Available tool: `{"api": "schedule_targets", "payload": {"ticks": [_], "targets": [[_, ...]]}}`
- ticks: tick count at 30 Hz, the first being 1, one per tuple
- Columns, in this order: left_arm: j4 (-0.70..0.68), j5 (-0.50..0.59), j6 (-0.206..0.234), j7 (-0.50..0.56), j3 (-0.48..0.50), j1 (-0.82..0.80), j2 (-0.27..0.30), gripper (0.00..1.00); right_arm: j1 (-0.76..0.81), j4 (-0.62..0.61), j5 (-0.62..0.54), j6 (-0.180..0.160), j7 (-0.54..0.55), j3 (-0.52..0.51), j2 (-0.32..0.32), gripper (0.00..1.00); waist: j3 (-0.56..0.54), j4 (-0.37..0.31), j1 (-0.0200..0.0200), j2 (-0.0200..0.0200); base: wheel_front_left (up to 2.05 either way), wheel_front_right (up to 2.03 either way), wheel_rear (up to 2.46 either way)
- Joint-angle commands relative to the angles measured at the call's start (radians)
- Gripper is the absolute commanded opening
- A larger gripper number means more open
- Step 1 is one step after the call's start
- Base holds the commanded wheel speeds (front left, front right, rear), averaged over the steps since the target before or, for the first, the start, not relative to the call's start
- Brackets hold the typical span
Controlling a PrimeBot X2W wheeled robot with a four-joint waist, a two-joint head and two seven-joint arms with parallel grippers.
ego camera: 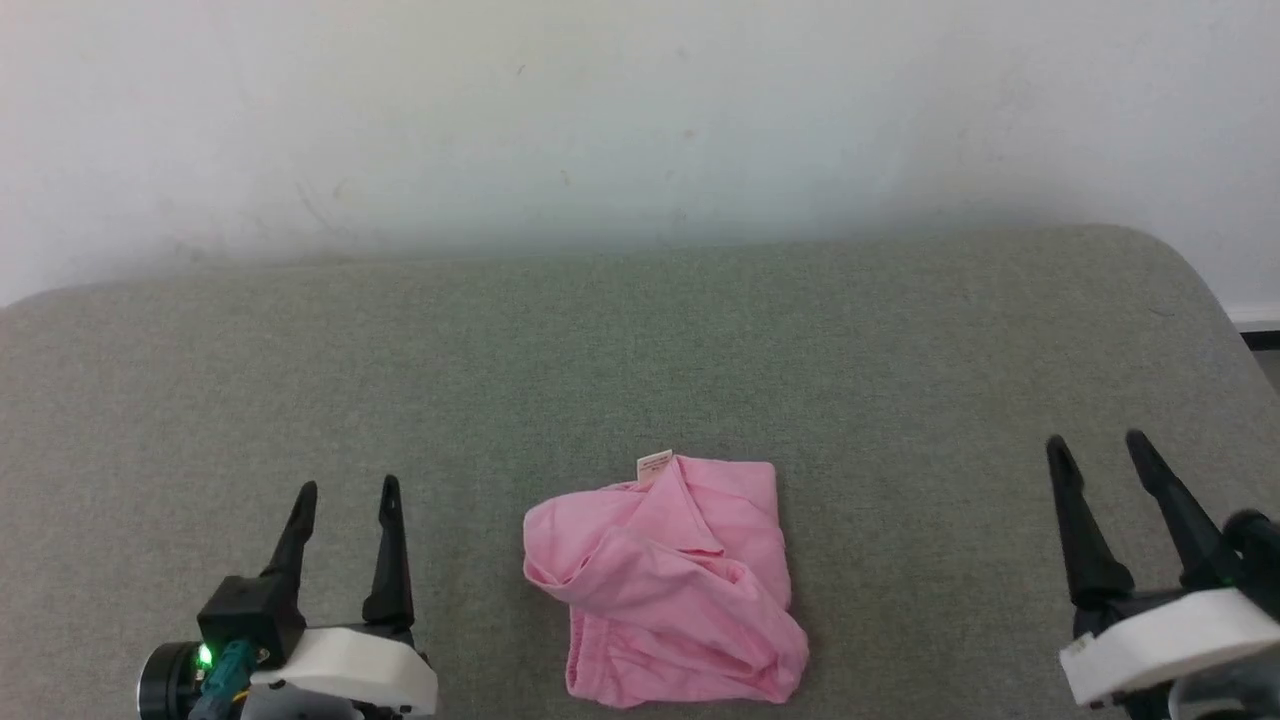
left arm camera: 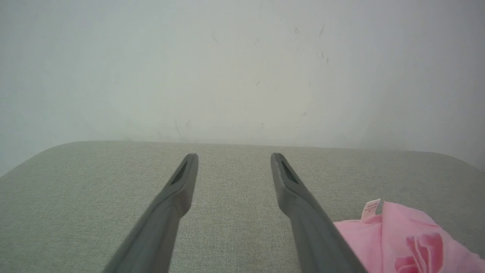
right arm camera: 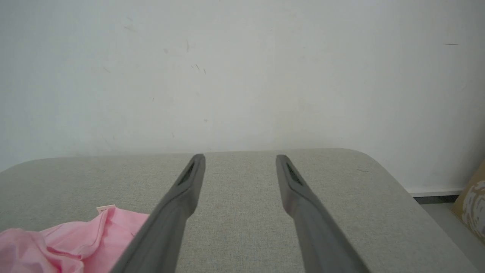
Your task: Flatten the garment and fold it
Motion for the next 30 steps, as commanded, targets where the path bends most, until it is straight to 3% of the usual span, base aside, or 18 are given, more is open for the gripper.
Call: {"api": "schedule_targets", "payload": {"ticks": [1,7,15,23,30], "targets": [[-0.007,-0.002,0.007,-0.006,0.005,0.015,-0.001,1.00,0.016,-0.010,-0.005,-0.001,-0.008,-0.011,0.009,1.00,-0.002,-0.001,0.0000,0.0000,0.00,0.00,0.00],[-0.023,0.002,0.010,-0.012,0.022,0.033,-0.005,1.00,0.074,0.004,0.021,-0.001,0.029,-0.088,0.044,1.00,-0.002,-0.004,0.0000,0.0000,0.00,0.00,0.00],[-0.028,0.011,0.002,-0.014,0.034,0.026,-0.017,1.00,-0.009,0.266,0.252,-0.001,0.378,-0.185,0.020,1.00,0.017,0.021,0.0000,0.0000,0.00,0.00,0.00],[-0.024,0.028,-0.020,-0.014,0.026,0.004,-0.050,1.00,-0.185,0.479,0.559,-0.001,0.734,-0.138,0.055,1.00,0.037,0.079,0.0000,0.0000,0.00,0.00,0.00],[-0.007,0.042,-0.049,-0.015,0.028,-0.027,-0.074,1.00,-0.294,0.610,0.658,-0.001,0.776,0.027,0.066,1.00,0.060,0.122,0.0000,0.0000,0.00,0.00,0.00]]}}
